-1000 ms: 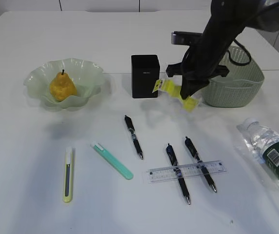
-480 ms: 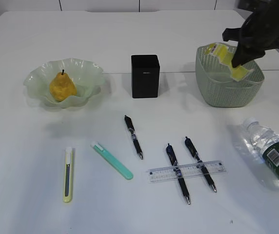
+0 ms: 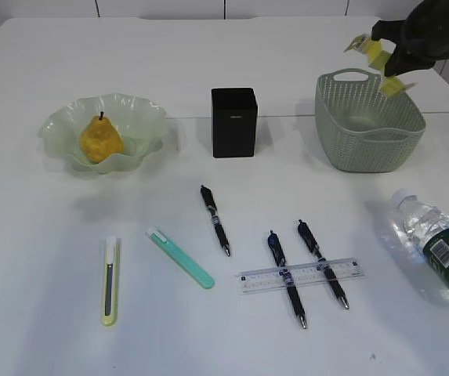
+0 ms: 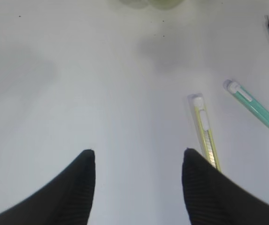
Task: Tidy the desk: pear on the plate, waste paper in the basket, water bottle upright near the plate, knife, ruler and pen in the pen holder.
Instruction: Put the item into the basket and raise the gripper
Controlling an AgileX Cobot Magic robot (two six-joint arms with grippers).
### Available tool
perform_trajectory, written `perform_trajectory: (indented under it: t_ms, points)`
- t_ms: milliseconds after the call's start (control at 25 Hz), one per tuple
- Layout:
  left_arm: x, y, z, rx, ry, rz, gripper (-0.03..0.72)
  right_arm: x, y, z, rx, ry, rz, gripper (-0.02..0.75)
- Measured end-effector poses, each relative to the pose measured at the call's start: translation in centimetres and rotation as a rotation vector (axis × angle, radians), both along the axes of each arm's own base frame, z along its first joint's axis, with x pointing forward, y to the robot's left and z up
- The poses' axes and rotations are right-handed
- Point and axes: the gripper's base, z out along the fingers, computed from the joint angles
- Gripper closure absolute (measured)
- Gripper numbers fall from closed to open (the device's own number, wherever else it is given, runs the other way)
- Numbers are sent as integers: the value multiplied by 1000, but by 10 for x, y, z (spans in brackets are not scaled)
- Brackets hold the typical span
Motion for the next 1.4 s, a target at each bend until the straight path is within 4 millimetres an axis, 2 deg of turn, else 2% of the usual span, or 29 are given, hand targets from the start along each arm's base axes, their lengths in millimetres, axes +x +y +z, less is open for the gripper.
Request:
perform_trajectory:
  t_ms: [120, 200, 320, 400, 520, 640, 960, 1240, 1400]
  points:
    - [0, 0, 0, 0, 0, 0, 276, 3, -1, 2, -3, -42, -12, 735]
    - [0, 0, 0, -4, -2, 1, 277, 7, -1, -4, -4, -46, -16, 696]
    - [1, -1, 1, -10, -14, 3, 278, 11, -2, -17, -2, -33, -21, 594]
    - [2, -1, 1, -10, -21, 4, 279, 13, -2, -24, -1, -24, -22, 498]
    - [2, -1, 1, -13, -23, 4, 279, 14, -2, -27, -1, -21, -23, 374]
    - [2, -1, 1, -15, -23, 4, 279, 15, -3, -27, -2, -24, -24, 306]
    - [2, -1, 1, -15, -23, 5, 281, 9, 0, -27, 14, 58, -1, 283]
    - [2, -1, 1, -15, -23, 5, 282, -6, 6, -5, 35, 194, 46, 283]
    - [1, -1, 1, -14, -10, 3, 282, -19, 7, 16, 29, 213, 60, 283]
